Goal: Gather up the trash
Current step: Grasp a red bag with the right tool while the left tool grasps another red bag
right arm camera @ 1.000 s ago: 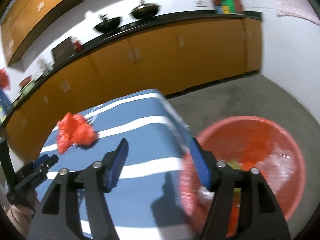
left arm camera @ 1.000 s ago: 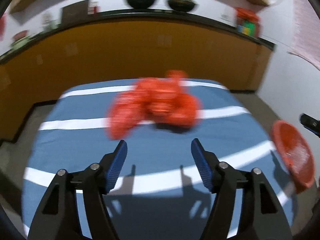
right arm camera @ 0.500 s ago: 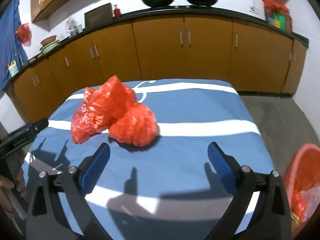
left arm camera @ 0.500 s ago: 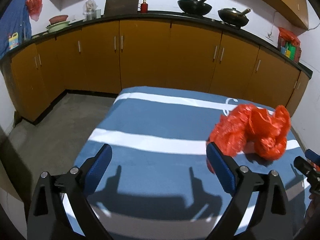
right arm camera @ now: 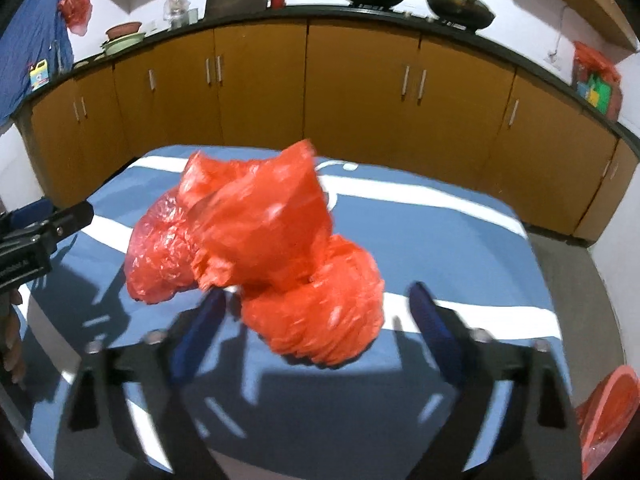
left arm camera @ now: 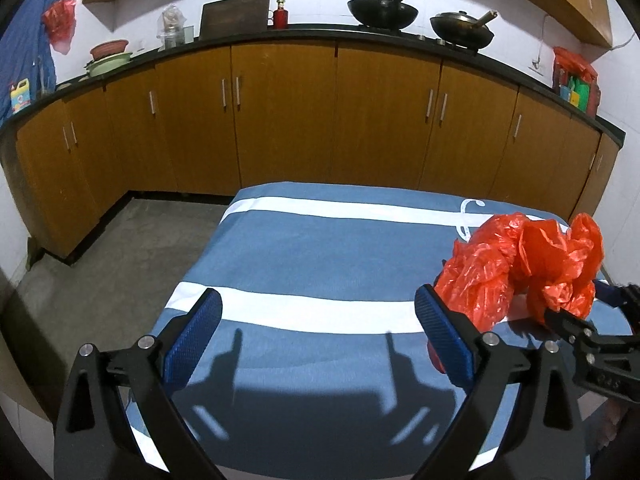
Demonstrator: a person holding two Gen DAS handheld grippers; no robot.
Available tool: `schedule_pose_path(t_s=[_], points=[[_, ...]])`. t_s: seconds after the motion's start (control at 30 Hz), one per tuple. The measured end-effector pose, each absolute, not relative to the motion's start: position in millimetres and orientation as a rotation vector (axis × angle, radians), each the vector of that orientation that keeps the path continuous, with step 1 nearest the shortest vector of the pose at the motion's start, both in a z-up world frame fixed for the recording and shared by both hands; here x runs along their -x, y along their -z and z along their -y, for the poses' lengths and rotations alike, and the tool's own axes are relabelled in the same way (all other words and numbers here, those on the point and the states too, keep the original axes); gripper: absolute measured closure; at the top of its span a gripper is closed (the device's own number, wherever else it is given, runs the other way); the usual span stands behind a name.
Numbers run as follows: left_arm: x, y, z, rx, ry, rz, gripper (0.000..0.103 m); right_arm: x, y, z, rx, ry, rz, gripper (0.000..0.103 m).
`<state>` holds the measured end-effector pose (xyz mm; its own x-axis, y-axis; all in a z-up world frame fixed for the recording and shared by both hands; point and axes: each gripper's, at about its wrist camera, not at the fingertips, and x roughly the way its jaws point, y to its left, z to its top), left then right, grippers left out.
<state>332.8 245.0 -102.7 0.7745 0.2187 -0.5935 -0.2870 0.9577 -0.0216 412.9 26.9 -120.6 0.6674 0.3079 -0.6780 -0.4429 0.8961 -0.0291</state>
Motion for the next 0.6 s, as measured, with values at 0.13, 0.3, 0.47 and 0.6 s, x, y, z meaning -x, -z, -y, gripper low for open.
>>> schedule_pose_path(t_s=[0.13,0.3,0.47,0.6], points=[[-335.3,101.3,-240.2,0.106,-0.265,-0.627,0.007,-416.5,122.0,-23.2,0.172,-0.440,-0.741,0.046],[-341.8,100.6,-225.1,0.100,-0.212,-0.633,0.007,-413.0,122.3,-7.2,0.141,-0.425,-0.743,0.050],[-356.0,99.5,-198.7,0.073,-0.146,-0.640,0.004,-407.2,121.4,25.9,0.082,-0.361,-0.743,0.051],[-371.6,100.6,-172.7,0.025,-0.088,-0.656,0.003,-402.5,122.2,62.6,0.022,-0.296,-0.755,0.051]])
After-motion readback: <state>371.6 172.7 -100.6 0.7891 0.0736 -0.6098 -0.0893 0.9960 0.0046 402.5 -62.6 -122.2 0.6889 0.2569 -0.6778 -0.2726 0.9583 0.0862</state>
